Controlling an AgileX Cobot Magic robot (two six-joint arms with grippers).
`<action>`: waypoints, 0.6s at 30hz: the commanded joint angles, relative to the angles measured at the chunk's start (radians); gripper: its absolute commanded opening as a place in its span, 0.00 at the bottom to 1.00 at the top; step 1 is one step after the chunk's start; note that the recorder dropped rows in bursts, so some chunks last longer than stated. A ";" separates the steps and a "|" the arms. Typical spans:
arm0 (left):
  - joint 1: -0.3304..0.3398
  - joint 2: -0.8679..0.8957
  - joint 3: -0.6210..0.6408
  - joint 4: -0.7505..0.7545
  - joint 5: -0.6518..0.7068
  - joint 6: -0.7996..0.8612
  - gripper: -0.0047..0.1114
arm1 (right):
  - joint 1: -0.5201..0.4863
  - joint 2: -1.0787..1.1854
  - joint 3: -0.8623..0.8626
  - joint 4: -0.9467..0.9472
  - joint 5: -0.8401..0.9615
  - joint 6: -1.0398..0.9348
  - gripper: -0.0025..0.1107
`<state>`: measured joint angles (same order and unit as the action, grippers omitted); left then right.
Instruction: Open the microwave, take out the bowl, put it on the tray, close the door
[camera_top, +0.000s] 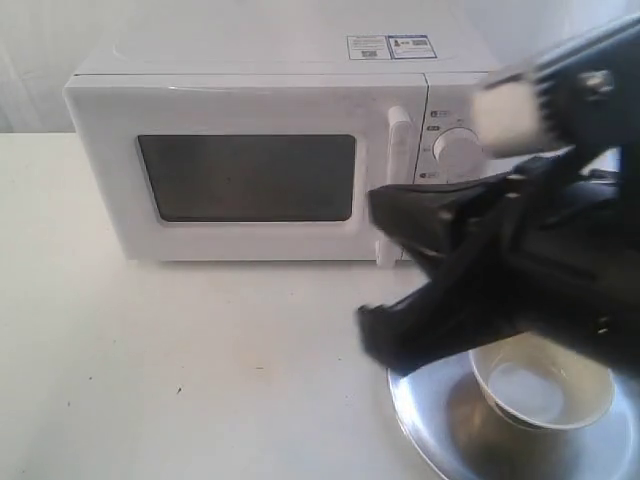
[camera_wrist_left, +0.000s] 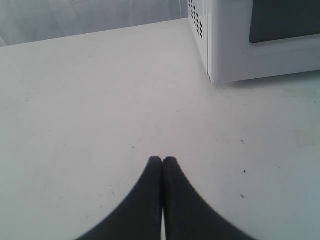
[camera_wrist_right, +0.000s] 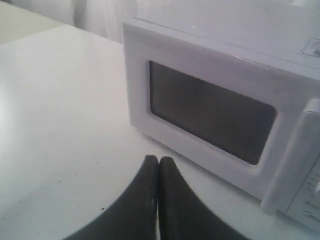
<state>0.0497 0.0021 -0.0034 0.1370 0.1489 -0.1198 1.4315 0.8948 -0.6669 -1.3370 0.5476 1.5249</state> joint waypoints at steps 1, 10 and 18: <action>-0.002 -0.002 0.003 -0.002 0.000 -0.005 0.04 | -0.349 -0.208 0.145 -0.001 -0.257 -0.004 0.02; -0.002 -0.002 0.003 -0.002 0.000 -0.005 0.04 | -1.035 -0.871 0.626 -0.001 -0.522 -0.006 0.02; -0.002 -0.002 0.003 -0.002 0.000 -0.005 0.04 | -1.287 -0.895 0.667 -0.034 -0.686 -0.047 0.02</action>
<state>0.0497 0.0021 -0.0034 0.1370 0.1489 -0.1198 0.1548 0.0062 -0.0057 -1.3451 -0.1249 1.4982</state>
